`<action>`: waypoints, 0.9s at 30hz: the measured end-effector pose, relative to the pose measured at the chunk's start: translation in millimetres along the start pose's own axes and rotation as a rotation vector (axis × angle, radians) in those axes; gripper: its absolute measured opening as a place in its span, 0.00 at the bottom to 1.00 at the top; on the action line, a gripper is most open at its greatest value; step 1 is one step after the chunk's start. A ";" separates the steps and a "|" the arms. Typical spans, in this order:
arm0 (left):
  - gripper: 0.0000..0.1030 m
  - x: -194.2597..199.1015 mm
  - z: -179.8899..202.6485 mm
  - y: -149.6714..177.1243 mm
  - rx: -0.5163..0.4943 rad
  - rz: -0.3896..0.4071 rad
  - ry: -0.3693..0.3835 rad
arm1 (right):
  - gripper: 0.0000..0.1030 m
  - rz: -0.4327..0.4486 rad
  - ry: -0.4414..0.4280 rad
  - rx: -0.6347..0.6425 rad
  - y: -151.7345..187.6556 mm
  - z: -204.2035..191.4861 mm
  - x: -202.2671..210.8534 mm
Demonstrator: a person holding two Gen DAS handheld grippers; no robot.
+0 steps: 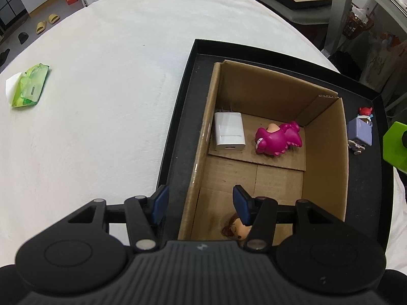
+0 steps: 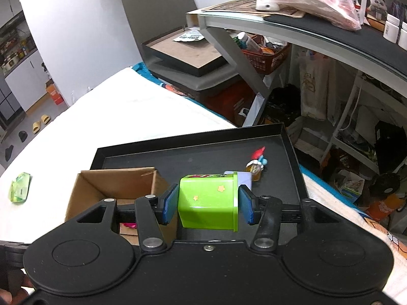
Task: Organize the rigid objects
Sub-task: 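Carry the lime-green cube with the right gripper into the box and release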
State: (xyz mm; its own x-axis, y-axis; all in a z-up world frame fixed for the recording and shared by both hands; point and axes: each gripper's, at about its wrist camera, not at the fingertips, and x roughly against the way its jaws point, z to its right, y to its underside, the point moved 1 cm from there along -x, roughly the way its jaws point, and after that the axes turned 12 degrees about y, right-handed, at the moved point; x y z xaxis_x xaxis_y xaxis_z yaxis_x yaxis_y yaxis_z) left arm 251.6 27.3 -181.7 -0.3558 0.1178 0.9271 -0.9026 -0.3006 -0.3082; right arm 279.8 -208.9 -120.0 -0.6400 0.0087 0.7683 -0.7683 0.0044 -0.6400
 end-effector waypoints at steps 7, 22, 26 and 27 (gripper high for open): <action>0.52 1.4 -8.4 1.9 0.014 0.005 0.026 | 0.48 0.011 -0.014 0.029 0.3 -18.0 8.7; 0.52 -3.5 -29.7 7.1 0.052 0.006 0.073 | 0.48 0.007 -0.027 0.108 4.8 -63.9 14.2; 0.52 -8.2 -33.8 11.1 0.056 0.008 0.071 | 0.48 -0.001 -0.035 0.125 5.9 -77.3 14.4; 0.52 -8.9 -34.9 12.3 0.054 0.008 0.073 | 0.48 -0.003 -0.037 0.130 6.4 -80.7 14.2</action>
State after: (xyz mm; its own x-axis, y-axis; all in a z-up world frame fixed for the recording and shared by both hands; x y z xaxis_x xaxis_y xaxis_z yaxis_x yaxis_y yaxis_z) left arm 235.2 55.6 -201.2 -0.3820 0.1835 0.9058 -0.8857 -0.3526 -0.3021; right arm 266.6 -128.0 -113.5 -0.6354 -0.0281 0.7717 -0.7637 -0.1249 -0.6334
